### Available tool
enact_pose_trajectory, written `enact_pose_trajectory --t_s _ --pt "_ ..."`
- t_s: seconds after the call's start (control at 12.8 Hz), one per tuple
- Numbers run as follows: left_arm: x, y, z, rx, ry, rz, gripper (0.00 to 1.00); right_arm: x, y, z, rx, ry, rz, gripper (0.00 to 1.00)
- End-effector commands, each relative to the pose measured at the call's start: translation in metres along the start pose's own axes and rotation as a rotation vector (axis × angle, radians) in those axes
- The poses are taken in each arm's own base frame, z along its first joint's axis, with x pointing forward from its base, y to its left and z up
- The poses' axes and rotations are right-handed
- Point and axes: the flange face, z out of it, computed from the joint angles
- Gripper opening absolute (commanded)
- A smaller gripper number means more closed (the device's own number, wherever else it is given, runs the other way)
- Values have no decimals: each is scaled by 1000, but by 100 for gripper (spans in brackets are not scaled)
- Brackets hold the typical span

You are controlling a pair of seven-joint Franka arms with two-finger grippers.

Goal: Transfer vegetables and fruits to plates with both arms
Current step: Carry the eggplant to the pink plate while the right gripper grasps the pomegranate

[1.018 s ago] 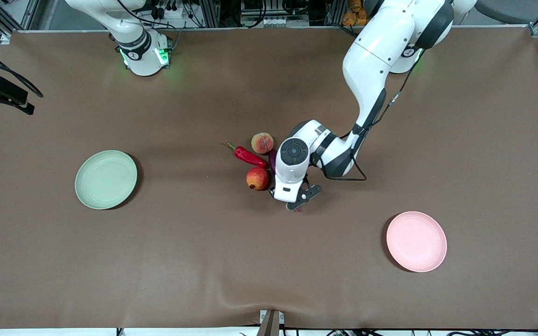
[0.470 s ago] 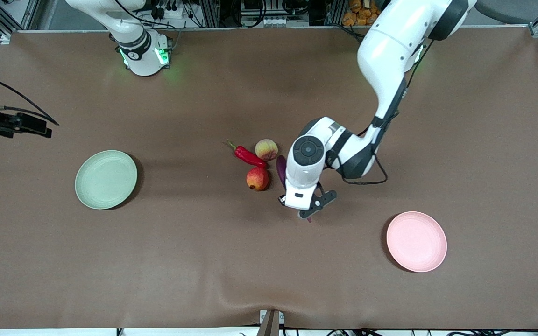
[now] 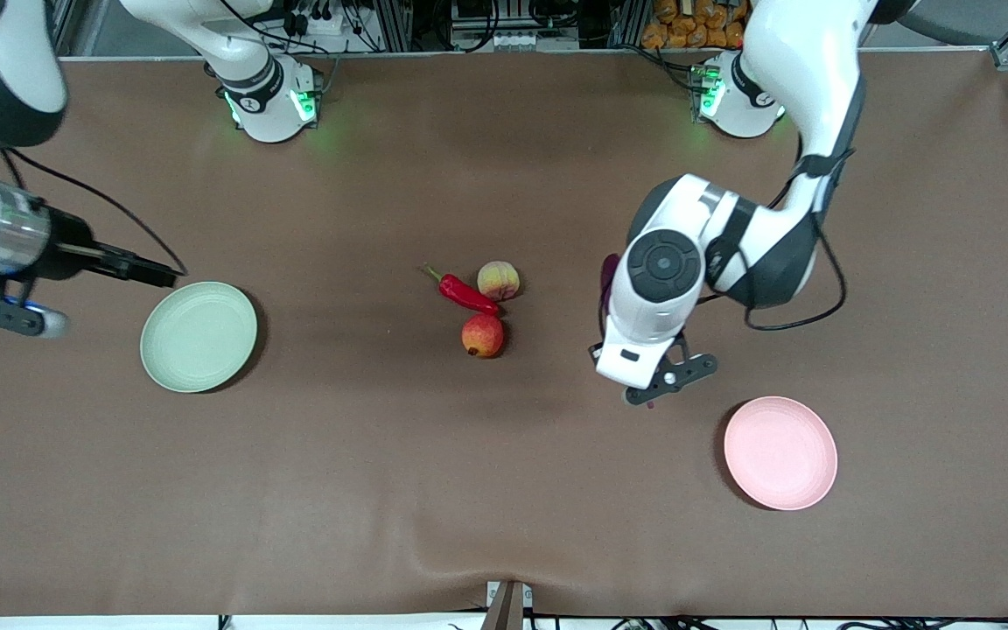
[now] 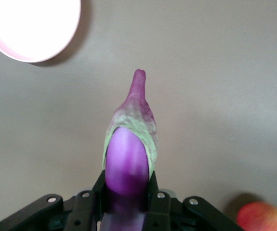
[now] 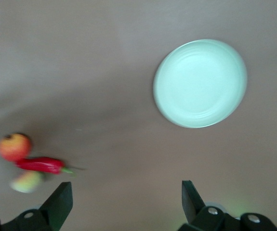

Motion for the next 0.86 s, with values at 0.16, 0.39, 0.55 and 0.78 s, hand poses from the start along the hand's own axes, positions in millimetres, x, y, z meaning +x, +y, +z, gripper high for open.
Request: enact_pose_trajectory --t_s 0.16,0.39,0.55,0.78 --pt "37 -80 -48 28 -1 209 0 -11 -107 68 43 -3 97 100" --pt "63 -113 -48 67 21 321 0 -19 -185 140 66 56 90 100" --pt "85 -139 -40 119 32 360 0 -29 -230 195 75 98 31 100" --pt "127 -170 7 113 15 391 0 -57 -277 258 76 125 50 100"
